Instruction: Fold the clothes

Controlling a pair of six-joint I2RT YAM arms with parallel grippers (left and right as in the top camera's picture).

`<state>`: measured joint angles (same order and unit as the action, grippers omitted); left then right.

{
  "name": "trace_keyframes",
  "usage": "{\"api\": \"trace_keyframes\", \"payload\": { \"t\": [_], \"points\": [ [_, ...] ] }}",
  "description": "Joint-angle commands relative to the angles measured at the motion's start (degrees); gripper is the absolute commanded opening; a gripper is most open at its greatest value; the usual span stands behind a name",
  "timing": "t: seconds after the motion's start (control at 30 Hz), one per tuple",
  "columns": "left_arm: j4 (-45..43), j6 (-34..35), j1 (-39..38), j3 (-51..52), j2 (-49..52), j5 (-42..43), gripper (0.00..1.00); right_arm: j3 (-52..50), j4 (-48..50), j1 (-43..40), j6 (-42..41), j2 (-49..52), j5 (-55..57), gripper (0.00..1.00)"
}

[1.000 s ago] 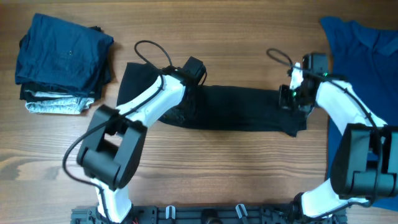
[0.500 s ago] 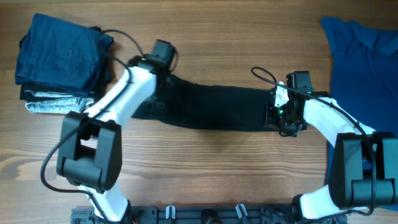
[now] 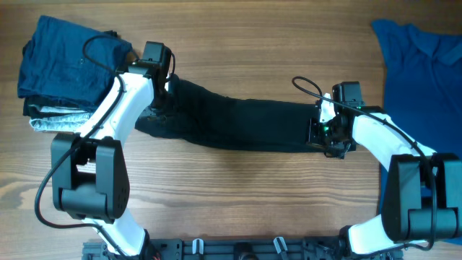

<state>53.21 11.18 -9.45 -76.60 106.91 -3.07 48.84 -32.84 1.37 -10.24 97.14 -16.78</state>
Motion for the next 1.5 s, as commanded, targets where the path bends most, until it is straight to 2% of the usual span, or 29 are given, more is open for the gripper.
{"api": "trace_keyframes", "payload": {
  "t": [0.0,0.03,0.1,0.13,0.2,0.27,0.37,0.43,0.5,0.57,0.67,0.77,1.0,1.23,1.3,1.33,1.37,1.47],
  "points": [
    [-2.9,-0.5,0.3,3.2,-0.9,1.1,0.32,-0.7,0.2,-0.3,-0.4,0.4,5.6,0.05],
    [-3.8,0.0,0.4,4.1,-0.9,1.1,0.30,-0.7,-0.2,-0.3,-0.5,0.4,5.7,0.04],
    [-6.5,-0.1,0.4,5.1,-1.1,1.0,0.11,-0.7,-1.1,-0.3,-2.9,0.4,11.1,0.04],
    [-7.1,-0.1,0.4,4.3,-1.9,0.9,0.09,-0.7,-0.8,-0.3,-3.2,0.4,11.4,0.04],
    [-6.5,0.5,0.2,-0.9,-5.8,1.1,0.09,-0.7,-0.9,-0.3,-3.2,0.4,9.0,0.04],
    [-7.2,1.5,-0.1,-4.8,-10.5,1.1,0.15,0.7,-1.5,-0.3,-3.0,0.1,6.4,0.04],
    [-9.6,1.9,0.0,-4.9,-13.2,1.0,0.17,6.8,-5.3,-0.3,-3.0,-2.9,5.7,0.04],
    [-9.3,1.9,-0.1,-4.8,-10.8,1.1,0.18,11.2,-7.2,-0.3,-2.6,-5.2,5.7,0.05],
    [-10.5,2.7,-0.1,-4.7,-6.6,1.1,0.17,11.5,-6.2,-0.3,-1.7,-5.4,5.8,0.06],
    [-12.7,2.7,-0.1,-4.7,-1.1,1.3,0.11,11.4,-5.2,-0.3,-0.1,-4.5,7.0,0.05],
    [-16.9,2.7,-0.1,-4.7,7.1,1.3,0.06,9.6,-0.4,-0.3,1.0,-2.3,15.5,0.04],
    [-18.9,2.7,0.0,-4.7,12.4,1.3,0.06,9.6,0.9,-1.7,0.7,1.8,20.8,0.04],
    [-17.4,2.8,0.0,-4.7,14.6,-0.9,0.04,9.6,3.9,-5.7,-0.4,12.4,22.2,0.04],
    [-15.4,6.0,0.0,-4.7,14.6,-3.0,0.04,9.7,6.7,-9.0,-0.2,12.5,20.3,0.05],
    [-18.3,5.7,0.0,-5.2,12.9,-3.0,0.04,11.3,7.2,-9.0,1.5,11.8,15.9,0.10],
    [-19.2,5.8,0.0,-6.0,11.6,-3.0,0.04,12.6,6.2,-9.0,1.4,11.0,15.1,0.16],
    [-19.3,5.7,0.0,-7.7,9.7,-3.0,0.05,15.0,4.1,-9.0,1.2,9.3,15.0,0.23],
    [-16.1,8.2,0.0,-13.0,0.2,-3.0,0.06,22.5,-6.6,-9.3,1.2,2.3,16.0,0.28]
  ]
}}
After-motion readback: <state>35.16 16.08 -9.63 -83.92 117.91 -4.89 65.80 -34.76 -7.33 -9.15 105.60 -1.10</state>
